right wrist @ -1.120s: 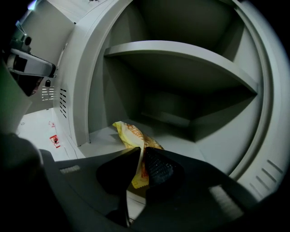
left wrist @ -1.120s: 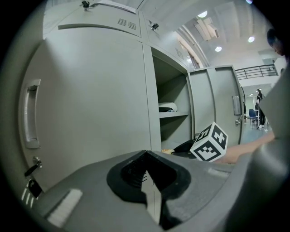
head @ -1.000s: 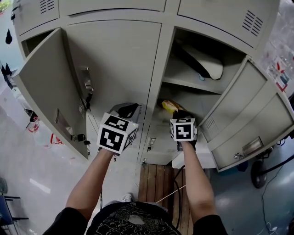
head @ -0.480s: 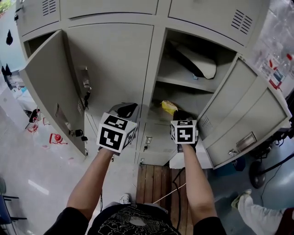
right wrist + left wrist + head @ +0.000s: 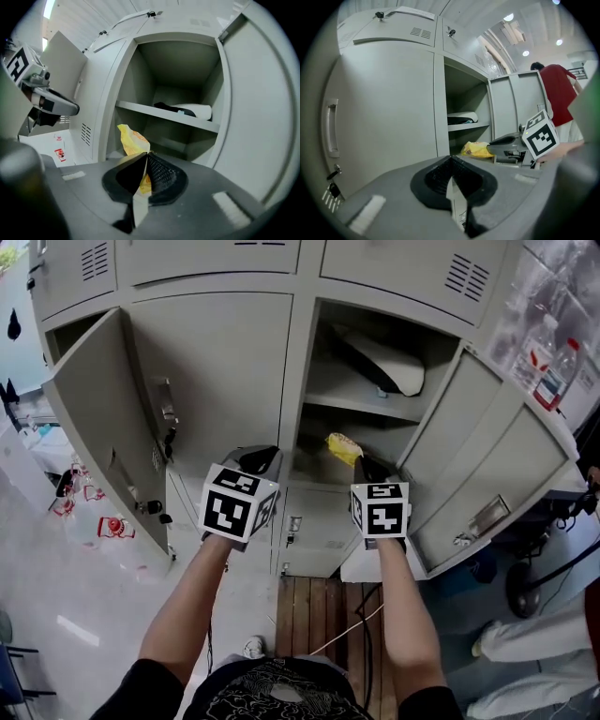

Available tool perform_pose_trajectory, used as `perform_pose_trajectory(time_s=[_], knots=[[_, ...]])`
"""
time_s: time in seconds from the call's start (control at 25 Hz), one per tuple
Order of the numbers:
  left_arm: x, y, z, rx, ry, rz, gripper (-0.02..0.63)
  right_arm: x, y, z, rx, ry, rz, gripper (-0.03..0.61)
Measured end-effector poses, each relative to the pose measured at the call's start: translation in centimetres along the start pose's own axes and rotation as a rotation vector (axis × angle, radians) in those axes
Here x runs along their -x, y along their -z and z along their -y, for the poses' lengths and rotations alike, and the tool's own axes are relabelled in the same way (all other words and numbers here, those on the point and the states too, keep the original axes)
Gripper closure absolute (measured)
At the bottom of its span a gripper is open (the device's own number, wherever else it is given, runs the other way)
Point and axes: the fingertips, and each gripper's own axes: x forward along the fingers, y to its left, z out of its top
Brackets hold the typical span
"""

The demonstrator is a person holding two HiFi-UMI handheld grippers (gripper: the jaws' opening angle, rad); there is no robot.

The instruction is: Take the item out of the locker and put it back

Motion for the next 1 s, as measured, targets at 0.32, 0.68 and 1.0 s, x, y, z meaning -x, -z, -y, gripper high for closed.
perform_pose_trajectory(time_s=[0.32,0.68,1.0], knots=[[0.0,-1.3,0.8,-0.019,0.006,0.017,0.614,3.2,-3.4,0.7,0.035,0.011,0.075,0.551],[0.4,-2.6,1.1,-0.031,0.008,0.037,0.614,6.1,-6.7,0.7,0.065,0.016,0.149,0.551],[0.8,-3.5,1.1,-0.035,0.005,0.056,0.614,8.5,-9.5,0.8,0.085,0.023,0.216,0.551]])
